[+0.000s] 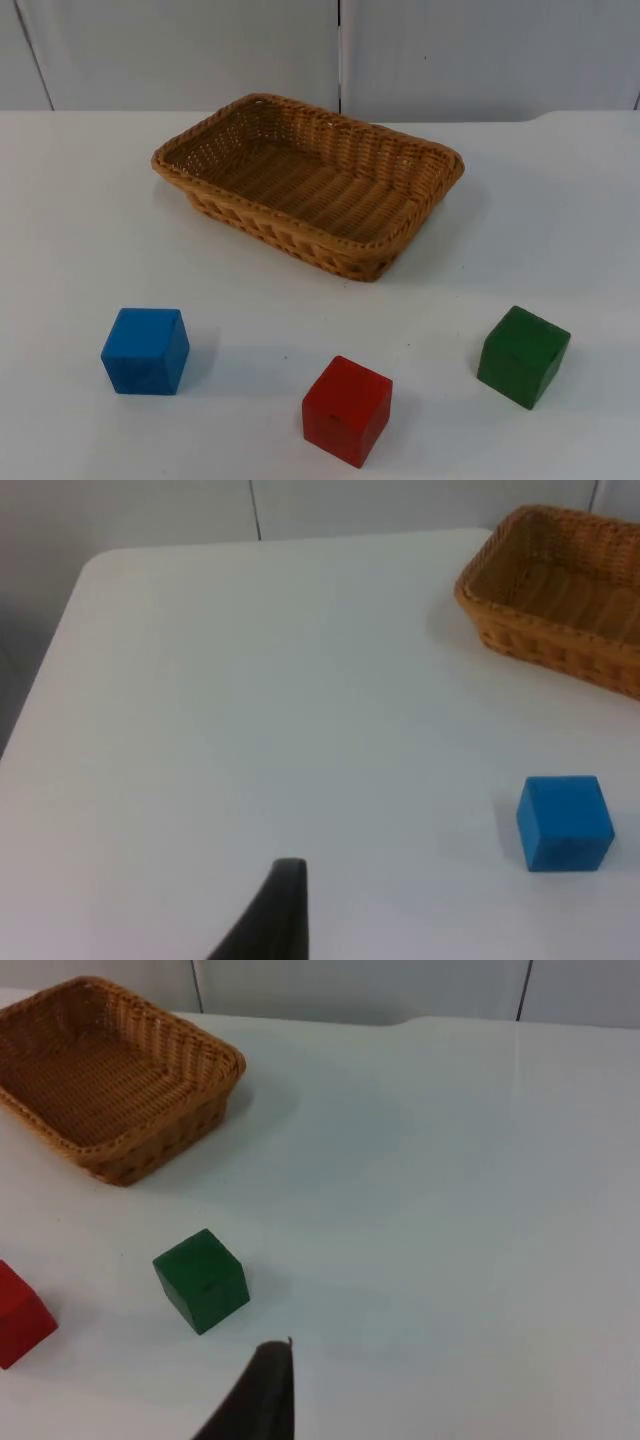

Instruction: Pick up one cube with each hand and place exactly two cubes into the same basket, leaving the remaining cube outside.

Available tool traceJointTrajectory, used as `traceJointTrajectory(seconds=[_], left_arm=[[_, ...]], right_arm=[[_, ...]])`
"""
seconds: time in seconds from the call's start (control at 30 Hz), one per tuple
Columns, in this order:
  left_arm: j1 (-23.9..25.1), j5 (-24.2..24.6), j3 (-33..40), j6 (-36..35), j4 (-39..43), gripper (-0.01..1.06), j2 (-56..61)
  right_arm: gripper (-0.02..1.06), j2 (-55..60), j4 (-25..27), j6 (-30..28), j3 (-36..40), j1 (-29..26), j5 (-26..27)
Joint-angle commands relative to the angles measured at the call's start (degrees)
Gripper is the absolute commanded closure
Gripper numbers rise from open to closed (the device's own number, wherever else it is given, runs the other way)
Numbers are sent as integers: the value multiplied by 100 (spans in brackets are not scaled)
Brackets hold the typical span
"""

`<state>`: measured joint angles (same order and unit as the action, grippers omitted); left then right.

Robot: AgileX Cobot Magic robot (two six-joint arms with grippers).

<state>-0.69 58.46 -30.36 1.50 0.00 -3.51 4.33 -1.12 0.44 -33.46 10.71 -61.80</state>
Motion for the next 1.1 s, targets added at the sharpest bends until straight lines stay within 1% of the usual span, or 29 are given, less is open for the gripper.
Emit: traceJointTrajectory(seconds=[0.0, 0.37, 0.53, 0.77, 1.07], left_arm=[[12, -171, -24, -25, -106, 0, -17], [12, -215, -24, -25, -169, 0, -223], [12, -270, -24, -25, -372, 0, -455], [12, -500, -24, -25, -554, 0, -1066], [12, -812, -24, -25, -673, 0, -1518]], right_arm=[[-1, 150, 21, -3, -73, -31, 70], [-1, 935, 21, -3, -220, -31, 306], [-1, 1417, 22, -44, -347, -31, 454], [-1, 2149, 22, -152, -551, -31, 603], [-1, 2871, 22, -152, -560, -31, 834]])
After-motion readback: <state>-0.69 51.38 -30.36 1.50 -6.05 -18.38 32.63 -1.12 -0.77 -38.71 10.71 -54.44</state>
